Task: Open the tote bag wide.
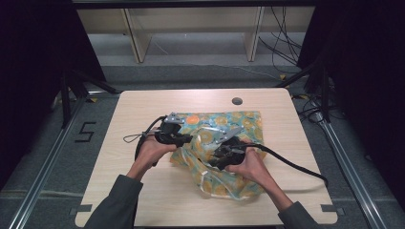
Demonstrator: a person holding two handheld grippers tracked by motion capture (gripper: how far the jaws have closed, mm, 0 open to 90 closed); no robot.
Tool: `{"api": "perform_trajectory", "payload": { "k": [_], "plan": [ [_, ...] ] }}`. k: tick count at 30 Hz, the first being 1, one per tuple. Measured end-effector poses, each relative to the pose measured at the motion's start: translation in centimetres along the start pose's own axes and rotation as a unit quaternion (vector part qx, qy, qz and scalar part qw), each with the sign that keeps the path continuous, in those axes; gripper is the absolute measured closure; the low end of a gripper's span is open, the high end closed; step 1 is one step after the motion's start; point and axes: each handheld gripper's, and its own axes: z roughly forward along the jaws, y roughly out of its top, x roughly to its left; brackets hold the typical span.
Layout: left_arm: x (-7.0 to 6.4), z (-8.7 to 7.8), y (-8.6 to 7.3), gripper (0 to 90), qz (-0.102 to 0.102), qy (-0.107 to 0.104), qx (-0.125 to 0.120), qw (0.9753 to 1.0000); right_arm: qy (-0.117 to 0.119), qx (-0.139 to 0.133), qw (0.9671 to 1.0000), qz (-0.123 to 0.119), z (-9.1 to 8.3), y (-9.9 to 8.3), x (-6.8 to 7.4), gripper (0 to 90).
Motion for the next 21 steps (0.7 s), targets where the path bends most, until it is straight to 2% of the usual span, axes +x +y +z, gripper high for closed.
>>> {"api": "perform_trajectory", "payload": {
  "k": [2,3,4,5,6,7,10,11,12,13,14,15,16,17,18,19,20,21],
  "plan": [
    [0.0,0.0,0.0,88.2,0.003,-0.001,0.002,1.0000,-0.005,0.002,1.0000,0.005,0.6,-0.1,0.0,44.8],
    [0.0,0.0,0.0,88.1,0.003,-0.002,0.004,1.0000,-0.005,0.017,0.9998,0.007,1.3,0.0,0.0,42.1],
    [0.0,0.0,0.0,88.1,-0.001,-0.008,0.002,1.0000,-0.005,0.017,0.9998,0.007,1.3,0.0,0.0,42.1],
    [0.0,-0.1,0.0,88.0,-0.004,-0.010,0.002,0.9999,-0.001,0.036,0.9993,0.000,2.2,0.0,0.1,39.6],
    [0.1,-0.2,0.0,88.0,-0.004,-0.010,0.001,0.9999,-0.001,0.036,0.9993,0.000,2.2,0.0,0.1,39.6],
    [0.1,-0.3,-0.1,88.0,-0.003,-0.009,0.002,1.0000,-0.010,0.044,0.9989,-0.014,3.1,0.0,0.3,38.2],
    [-0.1,-0.4,-0.2,87.8,-0.001,-0.011,-0.006,0.9999,-0.014,0.046,0.9988,-0.005,3.8,0.1,0.5,37.2],
    [-0.2,-0.6,-0.3,87.8,-0.001,-0.019,-0.006,0.9998,-0.009,0.040,0.9991,0.001,4.4,0.1,0.4,42.6],
    [-0.2,-0.6,-0.3,87.8,-0.001,-0.019,-0.006,0.9998,-0.009,0.040,0.9991,0.001,4.4,0.1,0.4,42.6],
    [-0.1,-0.6,-0.3,87.8,0.004,-0.020,-0.005,0.9998,-0.014,0.044,0.9989,0.003,4.6,0.1,0.3,48.8],
    [-0.1,-0.6,-0.4,87.8,-0.003,-0.021,-0.006,0.9998,-0.020,0.049,0.9986,0.004,4.7,0.0,0.4,60.1],
    [0.0,-0.6,-0.4,87.8,0.002,-0.022,-0.004,0.9998,-0.027,0.042,0.9987,-0.009,4.8,-0.1,0.4,68.5],
    [-0.1,-0.5,-0.5,87.8,-0.016,-0.025,-0.021,0.9993,-0.033,0.042,0.9985,-0.013,4.6,-0.2,0.5,74.4],
    [0.1,-0.6,-0.4,87.8,-0.016,-0.030,-0.015,0.9993,-0.029,0.038,0.9988,-0.014,4.4,-0.2,0.7,83.9],
    [0.2,-0.5,-0.4,87.8,-0.015,-0.028,-0.016,0.9994,-0.024,0.029,0.9990,-0.023,4.2,-0.1,0.8,89.2],
    [0.3,-0.6,-0.5,87.8,-0.009,-0.022,-0.007,0.9997,-0.024,0.026,0.9988,-0.033,3.7,0.0,0.9,90.0],
    [0.3,-0.6,-0.5,87.7,-0.008,-0.023,-0.010,0.9997,-0.021,0.018,0.9991,-0.031,3.4,0.1,1.0,90.0],
    [0.3,-0.5,-0.5,87.8,-0.016,-0.025,-0.016,0.9994,-0.019,0.005,0.9986,-0.049,3.1,0.3,0.7,90.0]
  ]
}}
